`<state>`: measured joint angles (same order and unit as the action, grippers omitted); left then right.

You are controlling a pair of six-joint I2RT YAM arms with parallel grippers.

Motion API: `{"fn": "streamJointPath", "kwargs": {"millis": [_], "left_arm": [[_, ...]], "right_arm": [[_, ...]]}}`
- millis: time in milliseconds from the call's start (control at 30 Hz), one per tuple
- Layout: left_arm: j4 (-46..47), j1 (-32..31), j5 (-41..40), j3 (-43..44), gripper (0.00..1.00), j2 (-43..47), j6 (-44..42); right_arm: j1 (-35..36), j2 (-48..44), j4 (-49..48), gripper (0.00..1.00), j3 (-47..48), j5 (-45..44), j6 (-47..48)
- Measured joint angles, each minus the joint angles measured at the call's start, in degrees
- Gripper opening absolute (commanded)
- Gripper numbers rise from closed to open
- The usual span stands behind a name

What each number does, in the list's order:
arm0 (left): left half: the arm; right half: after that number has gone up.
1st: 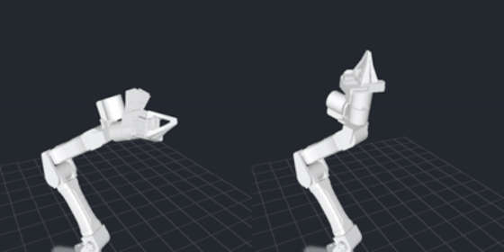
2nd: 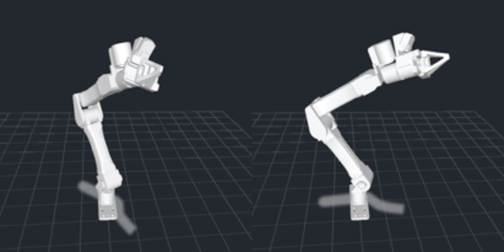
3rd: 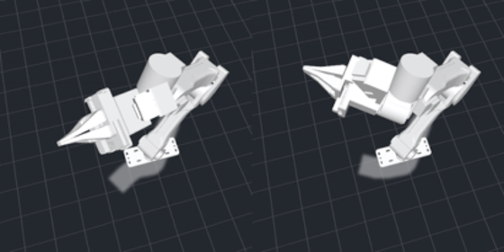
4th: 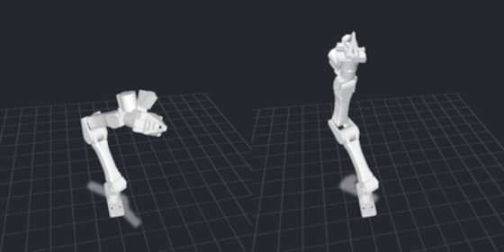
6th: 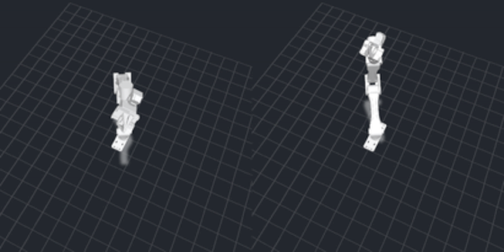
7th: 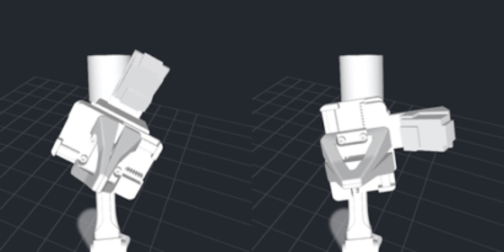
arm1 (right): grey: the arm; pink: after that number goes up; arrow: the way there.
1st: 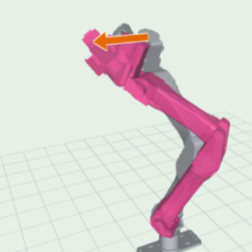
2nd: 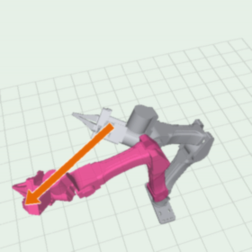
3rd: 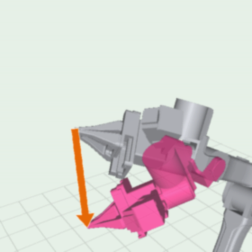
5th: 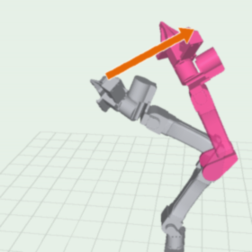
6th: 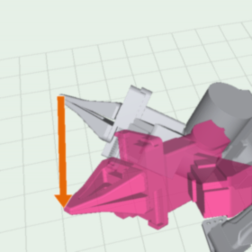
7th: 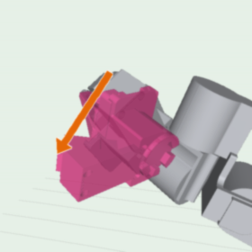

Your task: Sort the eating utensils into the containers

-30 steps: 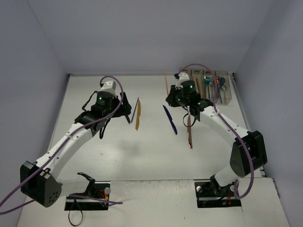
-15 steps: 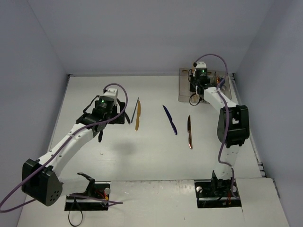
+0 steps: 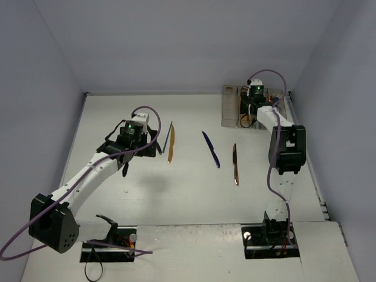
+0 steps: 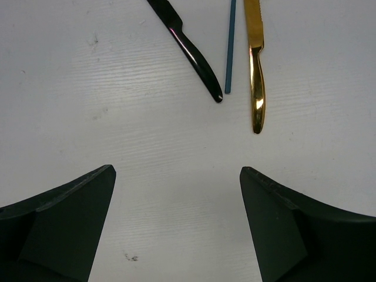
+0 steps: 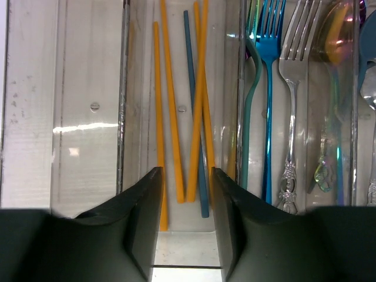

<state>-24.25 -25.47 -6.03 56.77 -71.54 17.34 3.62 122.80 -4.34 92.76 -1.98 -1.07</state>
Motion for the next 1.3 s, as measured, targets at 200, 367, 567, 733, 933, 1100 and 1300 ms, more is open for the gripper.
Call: {"fn": "streamJointPath", "kwargs": {"millis": [200,367,567,733,933,1100,1300], "left_arm": [[-0.6,0.0,2.1,2.8,0.84,-5.3,-0.6],[-1.3,0.0,3.9,9.6,0.76,-13.2,-2.5],[-1.5,0.0,5.1,18.7,0.55,-23.9,-5.6],[-2.0,0.0,6.5,27.1,0.44,-34.8,-7.9],[-2.5,0.1,9.1,32.5,0.4,-44.2,-8.4],[-3.0,0.2,10.1,34.5,0.39,-48.0,-8.4],[-3.6,0.8,10.3,37.8,0.35,-50.7,-8.4]], "right_arm": [[0.0,-0.7,0.5,0.54,0.3,1.4,-0.3],[0.2,-9.2,1.7,0.55,-5.5,3.3,-3.1],[2.7,-30.6,1.3,0.56,-18.9,3.8,-7.5],[9.6,-45.0,-0.1,0.58,-29.0,4.1,-10.1],[14.5,-53.8,0.9,0.59,-41.9,5.9,-13.9],[14.6,-56.5,2.2,0.61,-48.1,7.0,-16.6],[14.8,-59.8,2.1,0.62,-50.6,7.9,-18.2]]}}
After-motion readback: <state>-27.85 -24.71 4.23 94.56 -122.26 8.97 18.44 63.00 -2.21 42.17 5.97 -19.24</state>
